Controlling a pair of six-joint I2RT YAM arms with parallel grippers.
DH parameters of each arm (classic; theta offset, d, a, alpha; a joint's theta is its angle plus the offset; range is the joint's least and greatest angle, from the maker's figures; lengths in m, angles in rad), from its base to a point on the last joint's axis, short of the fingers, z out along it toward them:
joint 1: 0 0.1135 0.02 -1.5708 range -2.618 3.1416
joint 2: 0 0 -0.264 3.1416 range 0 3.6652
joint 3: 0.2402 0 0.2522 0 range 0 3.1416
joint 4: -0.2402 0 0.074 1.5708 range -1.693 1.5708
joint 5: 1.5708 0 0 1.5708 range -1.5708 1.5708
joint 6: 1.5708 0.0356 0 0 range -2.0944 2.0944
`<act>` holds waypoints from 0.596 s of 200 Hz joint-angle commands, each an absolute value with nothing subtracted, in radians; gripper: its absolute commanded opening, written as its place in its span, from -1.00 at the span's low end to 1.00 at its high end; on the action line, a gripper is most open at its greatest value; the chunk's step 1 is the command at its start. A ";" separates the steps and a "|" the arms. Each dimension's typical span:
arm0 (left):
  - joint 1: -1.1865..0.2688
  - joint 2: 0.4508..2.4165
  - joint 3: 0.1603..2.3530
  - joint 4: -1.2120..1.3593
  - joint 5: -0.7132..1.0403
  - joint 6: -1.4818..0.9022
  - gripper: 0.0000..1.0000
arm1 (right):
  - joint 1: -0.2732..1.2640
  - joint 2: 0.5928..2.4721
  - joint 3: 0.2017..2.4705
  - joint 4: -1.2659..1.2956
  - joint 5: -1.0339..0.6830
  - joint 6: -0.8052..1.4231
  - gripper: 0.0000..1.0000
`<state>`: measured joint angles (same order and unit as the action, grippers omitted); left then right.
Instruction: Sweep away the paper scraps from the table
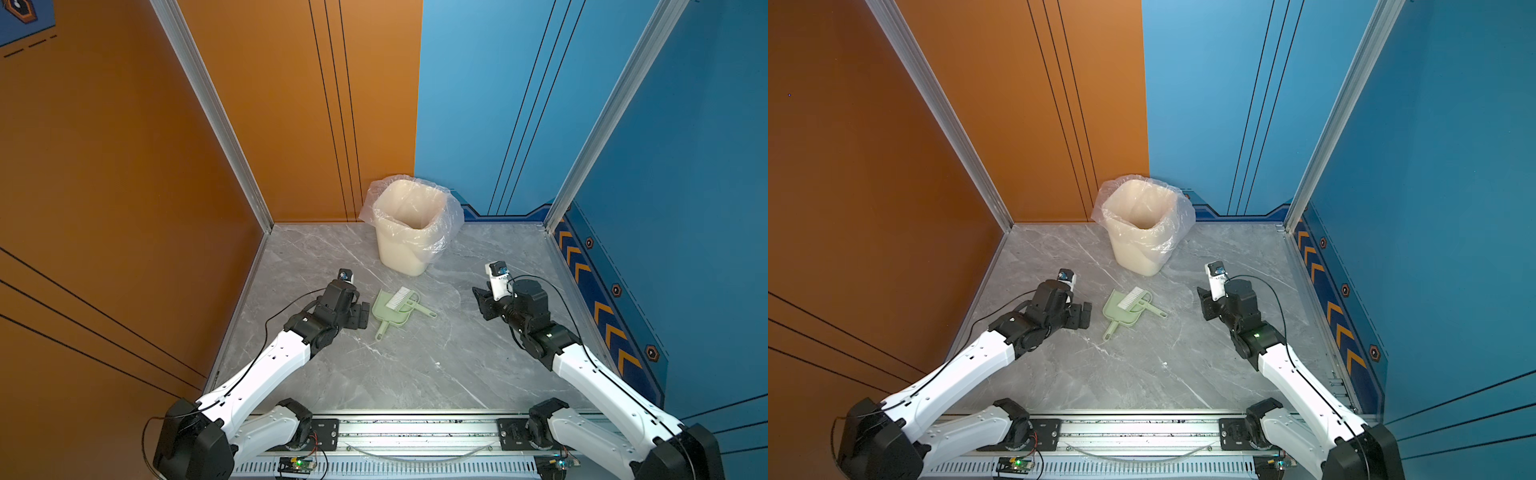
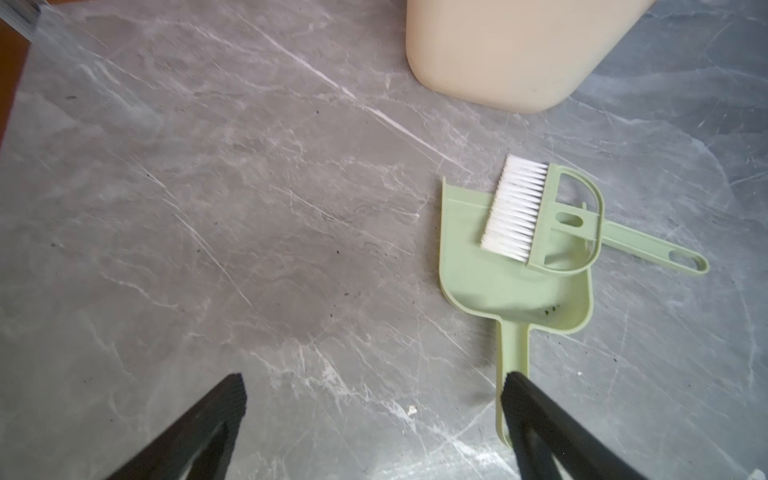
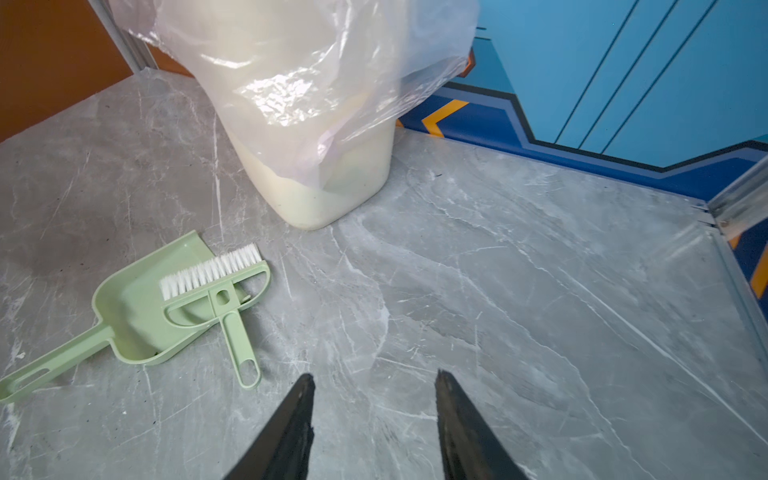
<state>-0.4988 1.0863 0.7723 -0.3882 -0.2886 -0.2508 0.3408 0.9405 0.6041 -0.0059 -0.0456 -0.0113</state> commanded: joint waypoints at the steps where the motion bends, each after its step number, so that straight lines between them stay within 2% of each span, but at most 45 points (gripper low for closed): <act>1: -0.483 1.069 0.762 -0.314 -0.340 -0.203 0.96 | 0.323 0.897 0.570 -0.040 -0.071 -0.009 -0.01; 76: -0.443 1.077 0.747 -0.199 -0.380 -0.091 0.96 | 0.248 0.861 0.495 0.027 -0.061 0.015 0.00; 119: -0.409 1.075 0.703 -0.041 -0.362 -0.050 0.96 | 0.186 0.863 0.464 0.076 -0.078 0.036 0.02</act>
